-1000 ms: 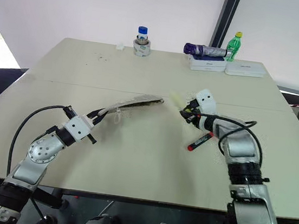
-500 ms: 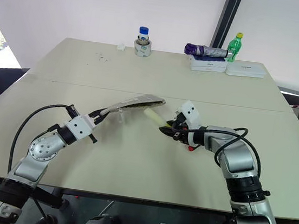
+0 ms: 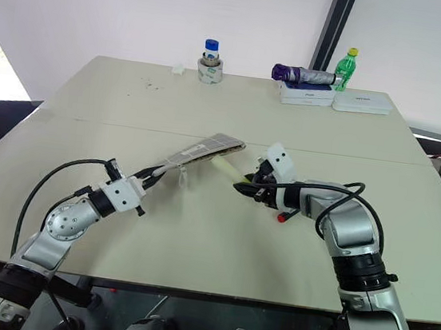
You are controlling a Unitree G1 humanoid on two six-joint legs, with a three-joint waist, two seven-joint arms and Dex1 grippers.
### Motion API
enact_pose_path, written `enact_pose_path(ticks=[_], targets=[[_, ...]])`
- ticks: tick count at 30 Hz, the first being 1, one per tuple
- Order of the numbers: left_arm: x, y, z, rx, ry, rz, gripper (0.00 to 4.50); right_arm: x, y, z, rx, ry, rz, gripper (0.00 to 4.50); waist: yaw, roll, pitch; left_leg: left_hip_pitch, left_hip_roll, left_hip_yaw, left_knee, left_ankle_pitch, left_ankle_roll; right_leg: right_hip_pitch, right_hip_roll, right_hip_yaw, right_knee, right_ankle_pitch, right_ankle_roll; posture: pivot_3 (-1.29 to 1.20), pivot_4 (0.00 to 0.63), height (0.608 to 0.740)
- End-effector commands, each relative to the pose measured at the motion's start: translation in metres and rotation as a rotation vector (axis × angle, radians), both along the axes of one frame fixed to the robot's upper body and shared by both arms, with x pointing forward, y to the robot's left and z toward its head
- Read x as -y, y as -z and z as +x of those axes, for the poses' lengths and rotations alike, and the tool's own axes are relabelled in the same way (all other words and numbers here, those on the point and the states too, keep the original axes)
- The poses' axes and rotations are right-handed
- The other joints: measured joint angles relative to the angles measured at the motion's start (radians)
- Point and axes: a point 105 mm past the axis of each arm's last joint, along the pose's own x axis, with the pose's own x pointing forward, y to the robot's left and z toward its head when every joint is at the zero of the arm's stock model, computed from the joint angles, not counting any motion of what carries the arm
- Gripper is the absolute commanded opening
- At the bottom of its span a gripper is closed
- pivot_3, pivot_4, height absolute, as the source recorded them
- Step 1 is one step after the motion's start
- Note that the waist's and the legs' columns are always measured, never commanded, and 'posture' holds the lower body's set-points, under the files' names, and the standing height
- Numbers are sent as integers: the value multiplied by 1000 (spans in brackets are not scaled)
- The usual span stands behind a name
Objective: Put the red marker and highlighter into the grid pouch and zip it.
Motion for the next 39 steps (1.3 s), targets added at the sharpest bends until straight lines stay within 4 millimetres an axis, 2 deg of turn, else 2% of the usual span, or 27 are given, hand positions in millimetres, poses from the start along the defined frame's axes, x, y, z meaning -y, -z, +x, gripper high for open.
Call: enact_pose_path(ticks=[1, 5, 8, 14, 17, 22, 26, 30, 39], targets=[[0, -3, -3, 29, 11, 12, 0, -4, -13, -3, 44, -40, 9, 904, 0, 0, 0, 0, 0, 0, 0, 0, 0, 0, 0, 0, 0, 0, 0, 0, 150, 737], [-1, -2, -2, 25, 3, 15, 0, -4, -16, -5, 44, -53, 21, 904, 0, 0, 0, 0, 0, 0, 0, 0, 0, 0, 0, 0, 0, 0, 0, 0, 150, 737], [0, -3, -2, 27, 10, 7, 0, -1, -8, 1, 47, -17, -22, 904, 0, 0, 0, 0, 0, 0, 0, 0, 0, 0, 0, 0, 0, 0, 0, 0, 150, 737], [-1, -5, -2, 30, 5, -4, 0, 0, 0, -2, 59, -33, -73, 904, 0, 0, 0, 0, 0, 0, 0, 0, 0, 0, 0, 0, 0, 0, 0, 0, 150, 737], [4, -4, -4, 38, 34, 20, 0, 3, 6, 4, 73, -12, -123, 904, 1, 0, 0, 0, 0, 0, 0, 0, 0, 0, 0, 0, 0, 0, 0, 0, 150, 737], [8, 0, -6, 36, 63, 81, 0, -6, -5, 7, 97, -32, -130, 904, 0, 0, 0, 0, 0, 0, 0, 0, 0, 0, 0, 0, 0, 0, 0, 0, 150, 737], [17, 5, -8, 60, 115, 178, 0, -10, -4, 6, 135, -70, -236, 904, -1, 0, 0, 0, 0, 0, 0, 0, 0, 0, 0, 0, 0, 0, 0, 0, 150, 737], [22, 1, -6, 72, 130, 166, 0, -27, -4, 3, 183, -135, -271, 904, 0, 0, 0, 0, 0, 0, 0, 0, 0, 0, 0, 0, 0, 0, 0, 0, 150, 737], [30, 1, -12, 84, 213, 200, 0, -45, -6, -11, 304, -312, -375, 904, 0, 0, 0, -1, 0, 0, 0, 0, 0, -1, 0, 0, 0, 0, 0, 0, 150, 737]])
